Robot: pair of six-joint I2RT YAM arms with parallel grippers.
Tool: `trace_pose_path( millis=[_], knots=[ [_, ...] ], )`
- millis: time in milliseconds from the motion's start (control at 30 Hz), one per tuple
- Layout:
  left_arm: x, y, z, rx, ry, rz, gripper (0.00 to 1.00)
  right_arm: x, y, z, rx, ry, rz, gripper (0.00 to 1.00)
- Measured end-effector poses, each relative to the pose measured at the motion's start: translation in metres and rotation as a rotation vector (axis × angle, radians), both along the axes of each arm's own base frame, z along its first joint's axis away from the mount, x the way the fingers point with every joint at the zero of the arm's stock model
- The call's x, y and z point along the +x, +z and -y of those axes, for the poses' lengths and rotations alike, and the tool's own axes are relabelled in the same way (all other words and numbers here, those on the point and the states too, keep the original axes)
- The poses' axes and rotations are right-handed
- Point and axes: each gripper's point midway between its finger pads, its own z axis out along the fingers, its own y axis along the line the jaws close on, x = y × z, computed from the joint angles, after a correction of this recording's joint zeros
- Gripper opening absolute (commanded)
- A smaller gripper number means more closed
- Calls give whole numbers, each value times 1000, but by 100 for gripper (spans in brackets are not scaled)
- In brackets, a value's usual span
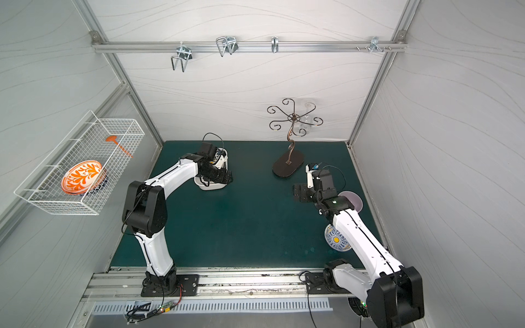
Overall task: Take the tape measure out of the storage box
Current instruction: Move the storage box to the center of the board.
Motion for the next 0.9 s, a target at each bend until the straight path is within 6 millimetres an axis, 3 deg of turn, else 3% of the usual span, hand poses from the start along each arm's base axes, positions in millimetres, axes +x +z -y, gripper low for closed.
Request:
trace_pose_path(
  millis=[533, 900],
  knots=[
    [-17, -12, 23, -2, -55, -23, 68, -7, -6, 2, -4, -3, -31, 99],
    [-87, -27, 52, -20, -144, -120, 63, -11, 0, 3, 17, -8, -14, 99]
  ],
)
